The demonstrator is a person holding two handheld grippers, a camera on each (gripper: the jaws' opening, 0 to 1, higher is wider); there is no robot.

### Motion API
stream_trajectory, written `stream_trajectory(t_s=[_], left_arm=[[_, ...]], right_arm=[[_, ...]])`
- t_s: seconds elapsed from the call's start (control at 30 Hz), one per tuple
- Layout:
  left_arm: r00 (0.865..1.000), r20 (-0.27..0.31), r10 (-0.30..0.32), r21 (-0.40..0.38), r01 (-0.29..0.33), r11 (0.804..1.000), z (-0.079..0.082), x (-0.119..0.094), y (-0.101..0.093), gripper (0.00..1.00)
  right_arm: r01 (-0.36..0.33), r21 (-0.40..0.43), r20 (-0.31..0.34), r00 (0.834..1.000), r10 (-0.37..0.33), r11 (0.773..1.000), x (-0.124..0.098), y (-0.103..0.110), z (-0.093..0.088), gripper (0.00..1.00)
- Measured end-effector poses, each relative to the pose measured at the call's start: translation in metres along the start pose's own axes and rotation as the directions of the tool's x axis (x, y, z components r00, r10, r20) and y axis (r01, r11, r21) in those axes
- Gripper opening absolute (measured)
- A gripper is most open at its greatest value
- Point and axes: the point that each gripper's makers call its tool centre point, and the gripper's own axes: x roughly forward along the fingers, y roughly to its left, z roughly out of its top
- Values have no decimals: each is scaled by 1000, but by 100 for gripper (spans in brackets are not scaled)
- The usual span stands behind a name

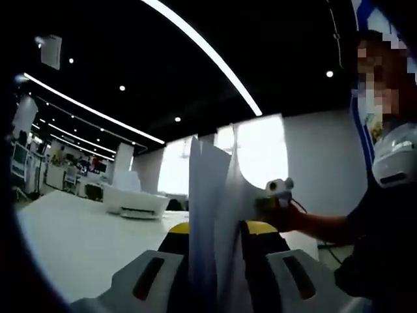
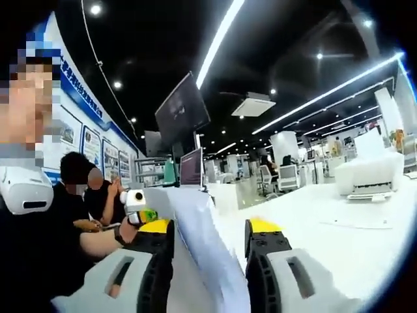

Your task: Organize the stack of printing papers by aligning and flattening the scattered papers on the table

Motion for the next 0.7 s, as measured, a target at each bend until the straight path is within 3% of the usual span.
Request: stream_trajectory(t_s=[0.23, 0.47, 0.7], left_arm=[[1000, 4, 8, -11, -8, 1000, -1, -1, 1, 19], [1000, -11, 13, -6, -13, 1000, -4, -6, 2, 18], [999, -35, 18, 23, -17, 1000, -6, -17, 2, 18]], right_arm=[[-33, -7, 0, 999, 33, 999, -9, 2, -3, 17], [-47, -52, -3, 999, 46, 998, -11, 6, -4, 0], [-52, -61, -1, 999, 52, 997, -12, 8, -4, 0]])
